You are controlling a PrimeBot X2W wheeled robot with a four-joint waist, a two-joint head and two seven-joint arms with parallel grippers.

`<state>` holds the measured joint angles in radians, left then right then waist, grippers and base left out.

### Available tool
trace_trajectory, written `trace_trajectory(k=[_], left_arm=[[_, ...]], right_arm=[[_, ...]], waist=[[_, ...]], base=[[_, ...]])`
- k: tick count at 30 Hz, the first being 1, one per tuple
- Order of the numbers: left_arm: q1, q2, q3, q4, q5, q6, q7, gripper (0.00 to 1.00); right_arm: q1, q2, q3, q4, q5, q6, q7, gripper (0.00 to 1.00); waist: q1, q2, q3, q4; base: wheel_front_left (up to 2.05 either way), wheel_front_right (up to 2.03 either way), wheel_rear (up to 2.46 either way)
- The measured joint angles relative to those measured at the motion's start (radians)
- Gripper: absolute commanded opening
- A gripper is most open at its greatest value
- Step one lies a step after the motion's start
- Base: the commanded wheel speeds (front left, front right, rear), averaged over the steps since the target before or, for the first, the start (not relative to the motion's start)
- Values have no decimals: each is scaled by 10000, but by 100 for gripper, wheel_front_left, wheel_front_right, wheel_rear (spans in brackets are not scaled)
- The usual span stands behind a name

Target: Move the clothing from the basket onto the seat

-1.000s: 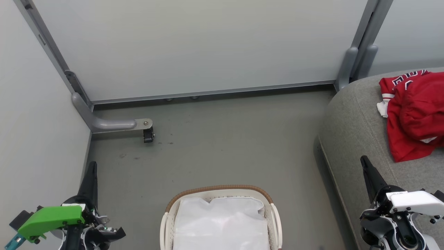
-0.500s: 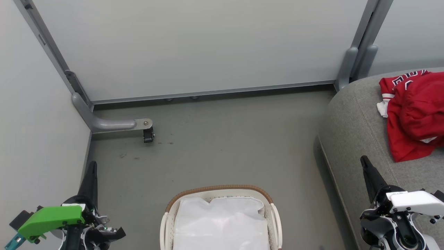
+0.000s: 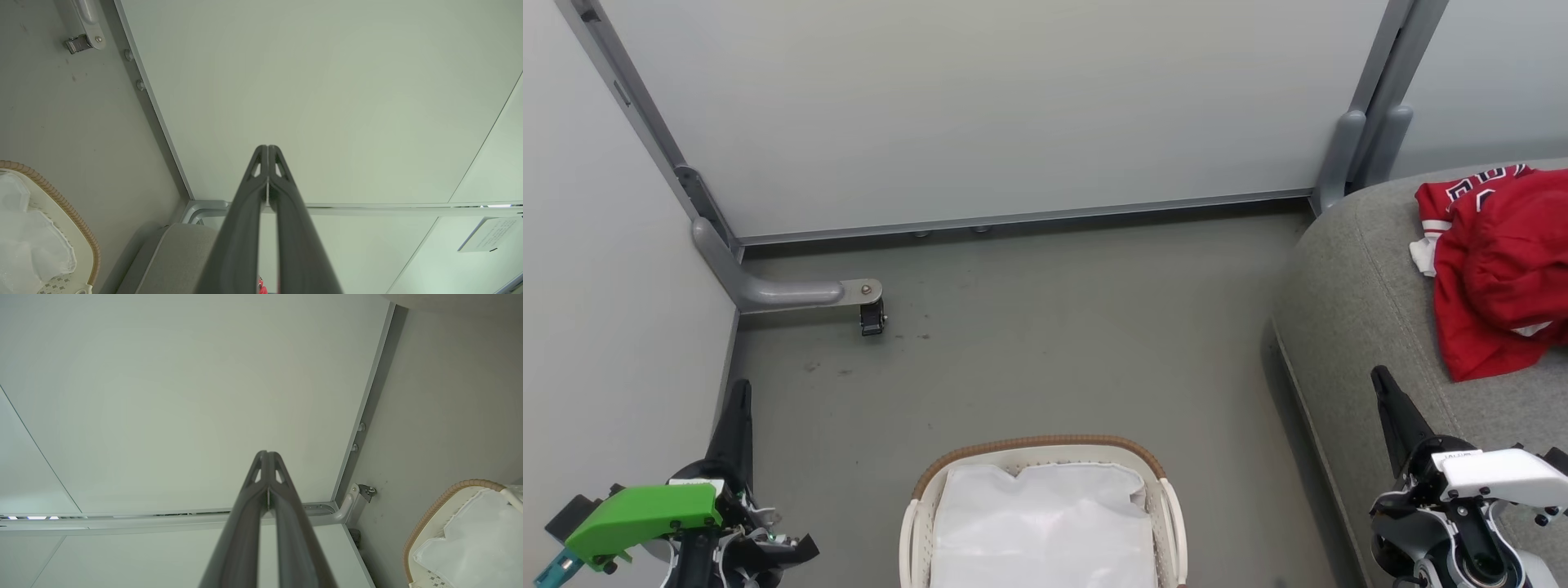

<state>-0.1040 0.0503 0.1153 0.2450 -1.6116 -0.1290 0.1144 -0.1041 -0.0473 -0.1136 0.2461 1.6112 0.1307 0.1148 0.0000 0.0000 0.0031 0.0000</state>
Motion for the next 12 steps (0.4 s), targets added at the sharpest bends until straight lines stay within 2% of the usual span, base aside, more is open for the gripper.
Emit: trace_trajectory(k=[12], left_arm=[[0, -2, 2, -2, 0, 0, 0, 0]], right_arm=[[-1, 0, 0, 0, 0, 0, 0, 0]], waist=[[0, 0, 0, 0]], base=[[0, 0, 0]])
